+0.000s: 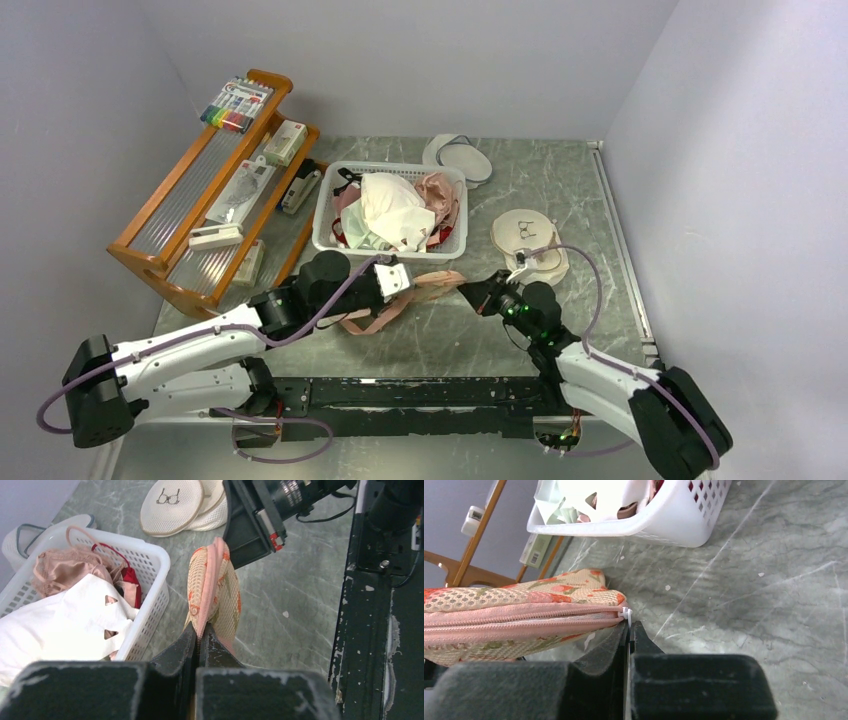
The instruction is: Unzip the laundry bag and remove the bra
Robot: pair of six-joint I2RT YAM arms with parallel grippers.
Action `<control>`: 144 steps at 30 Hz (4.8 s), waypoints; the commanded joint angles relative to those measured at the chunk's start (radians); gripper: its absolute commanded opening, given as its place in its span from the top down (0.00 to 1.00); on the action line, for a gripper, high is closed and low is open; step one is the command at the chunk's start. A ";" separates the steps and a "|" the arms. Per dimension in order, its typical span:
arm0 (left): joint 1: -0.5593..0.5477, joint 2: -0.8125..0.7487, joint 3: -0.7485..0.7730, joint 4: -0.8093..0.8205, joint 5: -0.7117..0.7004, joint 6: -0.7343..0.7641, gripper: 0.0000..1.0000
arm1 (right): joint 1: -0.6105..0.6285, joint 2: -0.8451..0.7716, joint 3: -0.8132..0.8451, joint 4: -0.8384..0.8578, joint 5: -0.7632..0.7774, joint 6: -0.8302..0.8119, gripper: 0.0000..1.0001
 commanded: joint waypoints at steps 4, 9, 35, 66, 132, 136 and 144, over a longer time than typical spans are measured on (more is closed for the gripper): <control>0.005 0.047 0.045 0.077 0.118 0.000 0.93 | -0.007 0.030 0.006 -0.065 0.010 -0.041 1.00; 0.002 0.173 0.130 -0.040 0.146 0.013 0.93 | -0.007 -0.250 0.093 -0.562 0.194 0.012 0.82; 0.132 -0.011 0.124 -0.010 -0.133 -0.115 0.20 | 0.011 -0.107 0.597 -1.011 -0.174 -0.357 0.09; 0.181 -0.288 -0.001 0.108 -0.714 -0.110 0.19 | 0.723 0.553 0.817 -1.149 0.443 -0.371 0.24; 0.184 -0.221 0.030 0.068 -0.709 -0.128 0.19 | 0.455 0.300 0.664 -0.853 -0.102 -0.046 0.64; 0.188 -0.232 0.039 0.057 -0.714 -0.138 0.20 | 0.638 0.375 0.783 -0.953 0.126 -0.147 0.40; 0.237 -0.336 0.025 0.083 -0.810 -0.099 0.21 | 0.823 0.674 1.060 -1.067 0.543 -0.254 0.18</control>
